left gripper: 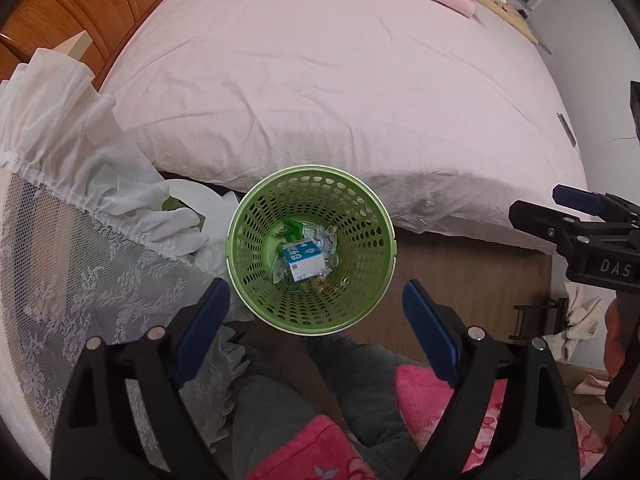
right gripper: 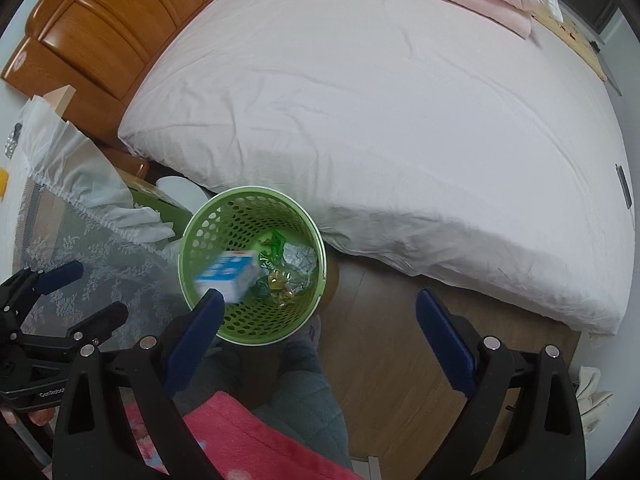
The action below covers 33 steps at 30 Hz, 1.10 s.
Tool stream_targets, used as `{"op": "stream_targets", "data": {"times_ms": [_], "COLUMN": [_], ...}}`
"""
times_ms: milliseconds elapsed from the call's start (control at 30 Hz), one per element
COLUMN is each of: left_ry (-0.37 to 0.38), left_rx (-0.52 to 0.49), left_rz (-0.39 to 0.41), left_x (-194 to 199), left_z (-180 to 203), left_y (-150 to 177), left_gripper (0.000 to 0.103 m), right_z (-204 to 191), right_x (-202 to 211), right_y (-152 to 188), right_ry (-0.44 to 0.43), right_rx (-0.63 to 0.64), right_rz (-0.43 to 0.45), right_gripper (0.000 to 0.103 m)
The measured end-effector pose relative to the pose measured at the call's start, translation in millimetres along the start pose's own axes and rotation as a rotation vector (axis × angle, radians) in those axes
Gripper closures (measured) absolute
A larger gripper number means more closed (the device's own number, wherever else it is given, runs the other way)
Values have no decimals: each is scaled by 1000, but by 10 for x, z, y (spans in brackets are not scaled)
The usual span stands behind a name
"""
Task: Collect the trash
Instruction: 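Carry the milk carton over the wastebasket and open the left tool to drop it, then grasp the crumpled paper with the left tool while the right tool grasps the yellow mesh net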
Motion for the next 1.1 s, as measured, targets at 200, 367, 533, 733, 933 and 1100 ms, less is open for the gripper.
{"op": "stream_targets", "data": {"times_ms": [200,367,533,733,933,1100], "left_ry": [-24,-86,-150,-265,-416,-499], "left_rx": [25,77,190,388,606,747], "left_rz": [47,117,220,358,467,496], "left_x": [212,508,938,1563,2245,2562], "left_z": [-44,-253,-630,-1225,-1940,-2580], "left_y": [-44,-79,-43,180,633,1087], "left_gripper": [10,10,10,10,8,8], "right_z": [-56,-254,-604,-1270,-2175,-2896], "right_x": [9,110,279,614,972,1142], "right_y": [-56,-183,-386,-677,-837,-862], "right_ry": [-26,-58,-107,-206,-316,-381], "right_rx": [-5,36,126,298,523,642], "right_rz": [8,44,94,165,234,271], "right_gripper": [7,7,7,7,6,2]}}
Point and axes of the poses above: each gripper's, at about its wrist camera, not at the fingertips, and x roughly against the way its jaws point, z to its right, y to its underside, the point moved 5 cm from there along -x, roughly the way its jaws point
